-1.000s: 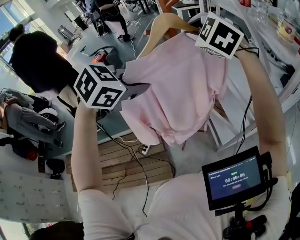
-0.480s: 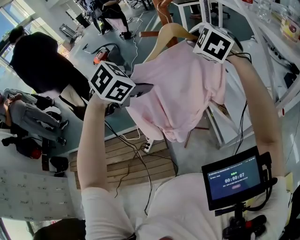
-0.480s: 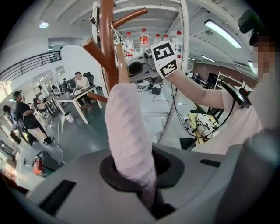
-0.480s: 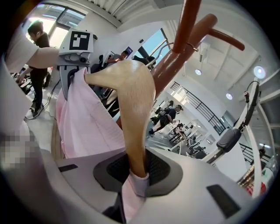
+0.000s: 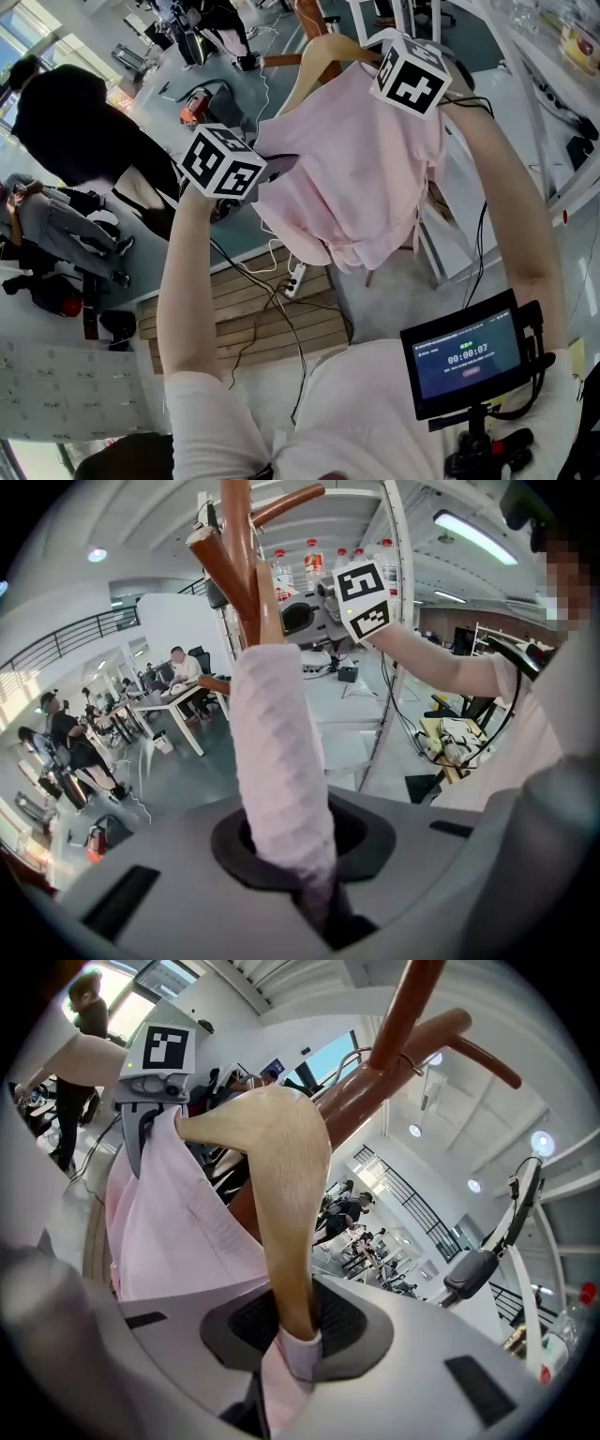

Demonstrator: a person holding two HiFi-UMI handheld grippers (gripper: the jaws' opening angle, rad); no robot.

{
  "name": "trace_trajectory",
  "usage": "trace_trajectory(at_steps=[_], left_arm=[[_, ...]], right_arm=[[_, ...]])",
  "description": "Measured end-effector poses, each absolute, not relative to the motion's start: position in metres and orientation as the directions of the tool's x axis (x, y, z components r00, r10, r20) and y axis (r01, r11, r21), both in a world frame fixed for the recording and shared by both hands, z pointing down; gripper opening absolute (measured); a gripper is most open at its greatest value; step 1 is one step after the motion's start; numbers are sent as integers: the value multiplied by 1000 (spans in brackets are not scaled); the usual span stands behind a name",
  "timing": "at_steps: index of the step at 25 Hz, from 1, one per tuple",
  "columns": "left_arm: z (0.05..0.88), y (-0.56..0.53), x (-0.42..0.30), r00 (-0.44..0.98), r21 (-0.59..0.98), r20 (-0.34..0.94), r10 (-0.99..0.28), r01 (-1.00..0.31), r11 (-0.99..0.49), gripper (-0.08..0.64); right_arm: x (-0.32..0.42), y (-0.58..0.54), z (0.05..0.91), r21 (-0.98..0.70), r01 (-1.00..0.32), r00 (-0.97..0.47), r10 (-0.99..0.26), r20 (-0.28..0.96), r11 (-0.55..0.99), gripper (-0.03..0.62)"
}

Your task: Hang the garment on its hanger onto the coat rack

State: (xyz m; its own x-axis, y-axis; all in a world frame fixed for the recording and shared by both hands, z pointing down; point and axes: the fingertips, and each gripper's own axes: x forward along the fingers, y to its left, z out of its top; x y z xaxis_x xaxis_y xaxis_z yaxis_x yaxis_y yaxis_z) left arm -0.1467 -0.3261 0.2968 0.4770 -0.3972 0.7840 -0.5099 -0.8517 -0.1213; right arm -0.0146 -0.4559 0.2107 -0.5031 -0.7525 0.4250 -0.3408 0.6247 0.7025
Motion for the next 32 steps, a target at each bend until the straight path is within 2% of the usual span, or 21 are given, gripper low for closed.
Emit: trace_trajectory(at_steps=[8,12,15,18,22,27,32], left_arm=[[300,-335,-149,441,-241,745,-501,-522,-818,78],[301,-332,-161,381,-339,721,-578,-533,-775,80],[296,-327,-168,375,-355,700,-608,-556,-752,83],[295,-320,-174,379,-366,673,-635,-575,-732,95],[289,-314,-194,367,-402,599,-712,-632,-663,130],[269,-296,-219,303,-461,492,-816,-704,-540,130],[232,-271,-226,298,-465,296,-907,-785,-410,129]], right_arm=[[-13,-459,215,711,-344,-513,-756,405,614,74],[-9,-454,214,690,-356,-532,-744,405,630,77],[-8,-452,216,670,-362,-552,-728,407,648,78],[-8,-448,214,664,-354,-573,-714,402,659,115],[-1,-445,205,670,-342,-571,-712,408,659,152],[10,-433,209,677,-319,-575,-703,418,664,152],[27,-407,205,681,-339,-599,-707,376,649,152]])
